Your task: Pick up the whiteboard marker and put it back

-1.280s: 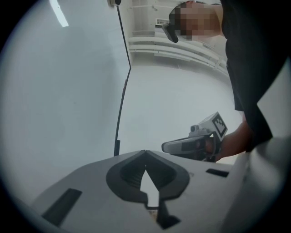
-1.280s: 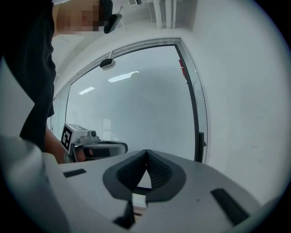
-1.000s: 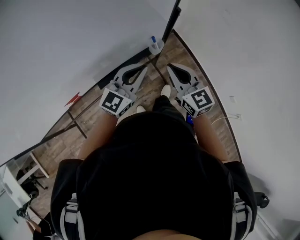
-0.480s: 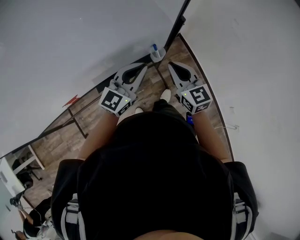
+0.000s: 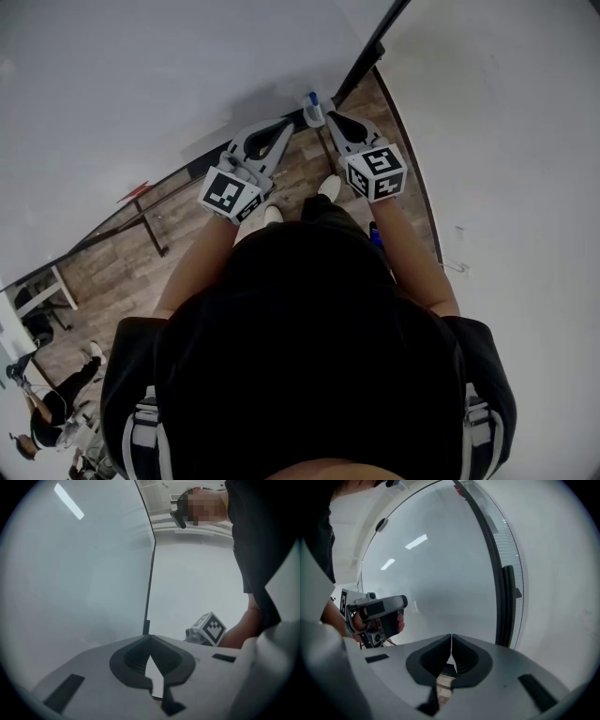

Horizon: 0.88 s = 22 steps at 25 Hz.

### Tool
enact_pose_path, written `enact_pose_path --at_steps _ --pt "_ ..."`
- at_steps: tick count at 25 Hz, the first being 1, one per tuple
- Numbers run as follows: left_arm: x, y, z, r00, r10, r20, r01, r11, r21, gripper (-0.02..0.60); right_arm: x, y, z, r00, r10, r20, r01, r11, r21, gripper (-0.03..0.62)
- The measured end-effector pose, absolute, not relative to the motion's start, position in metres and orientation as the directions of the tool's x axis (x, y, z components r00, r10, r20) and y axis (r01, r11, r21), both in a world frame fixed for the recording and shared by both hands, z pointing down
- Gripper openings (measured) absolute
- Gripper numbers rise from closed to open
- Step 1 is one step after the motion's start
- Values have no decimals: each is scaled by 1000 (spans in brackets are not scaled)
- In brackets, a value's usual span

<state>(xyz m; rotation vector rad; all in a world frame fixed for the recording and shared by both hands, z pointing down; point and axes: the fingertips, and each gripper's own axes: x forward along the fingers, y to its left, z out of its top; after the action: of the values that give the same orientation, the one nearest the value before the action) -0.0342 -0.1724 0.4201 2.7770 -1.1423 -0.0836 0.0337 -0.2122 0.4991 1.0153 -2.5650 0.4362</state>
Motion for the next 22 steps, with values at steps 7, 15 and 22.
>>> enact_pose_path --at_steps 7,15,22 --pt "-40 -186 435 674 -738 23 -731 -662 163 3 25 -235 526 -687 -545 481 -678 719 -152 0" --pt "-38 -194 441 647 -762 28 -755 -636 160 3 22 -254 549 -679 -519 520 -663 737 -130 51" --pt "-36 -203 446 617 -787 27 -780 -606 155 3 19 -262 576 -672 -474 570 -632 768 -107 72"
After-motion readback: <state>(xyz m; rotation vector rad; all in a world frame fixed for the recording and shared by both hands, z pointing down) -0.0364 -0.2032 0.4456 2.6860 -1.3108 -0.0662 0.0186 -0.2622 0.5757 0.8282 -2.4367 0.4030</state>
